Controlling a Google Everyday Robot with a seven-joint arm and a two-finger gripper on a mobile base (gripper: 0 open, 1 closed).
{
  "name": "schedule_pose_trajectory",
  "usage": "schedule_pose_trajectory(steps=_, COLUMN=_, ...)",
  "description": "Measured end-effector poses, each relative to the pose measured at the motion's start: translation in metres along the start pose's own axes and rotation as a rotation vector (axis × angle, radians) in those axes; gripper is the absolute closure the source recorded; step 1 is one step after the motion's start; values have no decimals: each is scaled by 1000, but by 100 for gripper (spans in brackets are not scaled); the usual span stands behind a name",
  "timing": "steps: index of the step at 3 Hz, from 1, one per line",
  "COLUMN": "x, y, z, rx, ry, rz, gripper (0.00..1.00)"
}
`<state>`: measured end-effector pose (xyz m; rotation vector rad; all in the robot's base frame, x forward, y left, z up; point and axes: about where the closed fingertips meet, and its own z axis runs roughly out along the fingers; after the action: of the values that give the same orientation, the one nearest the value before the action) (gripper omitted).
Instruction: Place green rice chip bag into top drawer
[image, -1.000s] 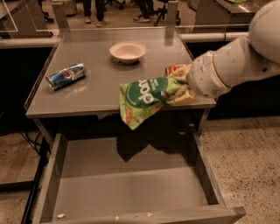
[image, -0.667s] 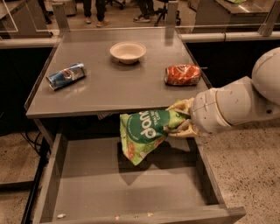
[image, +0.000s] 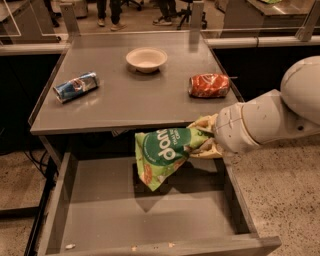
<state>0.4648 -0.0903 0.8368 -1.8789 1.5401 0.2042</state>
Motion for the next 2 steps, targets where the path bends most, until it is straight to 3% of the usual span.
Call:
schedule_pose_trajectory(steps=1, x=16, y=28, z=68, rx=-100, ry=-32, rz=67, gripper=100)
schedule_pose_trajectory(steps=2, x=30, y=57, z=120, rx=-158, ry=-56, rz=135, gripper=100)
